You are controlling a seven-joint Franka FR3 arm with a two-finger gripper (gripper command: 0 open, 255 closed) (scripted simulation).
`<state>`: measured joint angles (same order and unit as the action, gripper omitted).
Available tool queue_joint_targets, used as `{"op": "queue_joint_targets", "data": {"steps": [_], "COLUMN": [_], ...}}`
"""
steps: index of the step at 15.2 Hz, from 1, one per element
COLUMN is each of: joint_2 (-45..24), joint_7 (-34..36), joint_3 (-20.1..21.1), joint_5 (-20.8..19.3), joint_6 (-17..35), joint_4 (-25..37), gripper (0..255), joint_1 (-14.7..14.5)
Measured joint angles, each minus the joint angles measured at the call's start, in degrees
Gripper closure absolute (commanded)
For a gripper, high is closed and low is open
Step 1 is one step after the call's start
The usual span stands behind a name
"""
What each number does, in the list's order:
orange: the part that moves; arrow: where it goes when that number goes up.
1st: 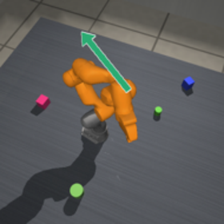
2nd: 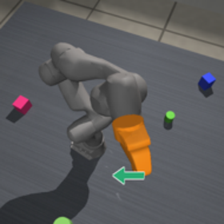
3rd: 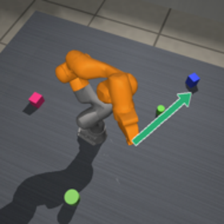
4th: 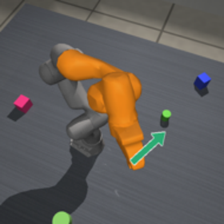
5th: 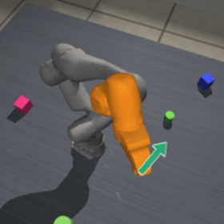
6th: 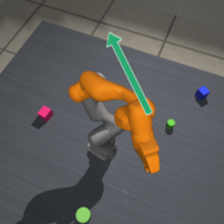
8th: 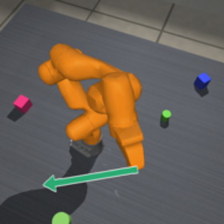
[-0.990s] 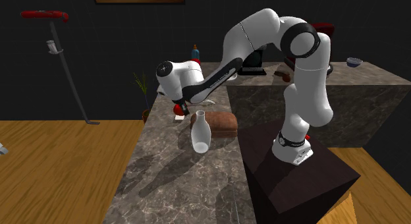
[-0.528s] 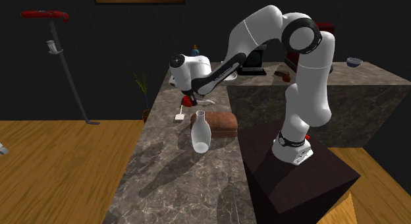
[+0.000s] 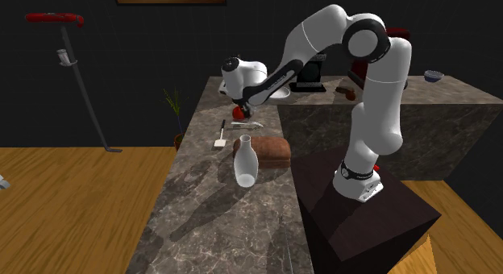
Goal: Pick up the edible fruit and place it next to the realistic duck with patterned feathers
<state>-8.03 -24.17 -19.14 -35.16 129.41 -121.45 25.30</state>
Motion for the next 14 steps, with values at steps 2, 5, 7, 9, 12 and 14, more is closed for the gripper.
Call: {"op": "queue_joint_targets", "data": {"steps": [2,5,7,9,12,14], "joint_2": [-0.6,0.1,-1.0,-1.9,-3.5,-5.1], "joint_7": [-2.0,-5.4,-8.1,-10.9,-15.1,-18.4], "joint_3": [-1.3,-3.2,-4.4,-5.4,-6.7,-7.5], "joint_5": [-0.3,-0.8,-0.3,0.3,1.7,3.0], "joint_6": [2.2,4.5,6.3,8.0,10.0,11.8], "joint_4": [-0.3,-1.2,-0.4,0.2,1.8,3.1], "gripper": [255,255,255,255,255,255], "joint_1": [1.7,4.2,6.0,7.9,10.5,12.8]}}
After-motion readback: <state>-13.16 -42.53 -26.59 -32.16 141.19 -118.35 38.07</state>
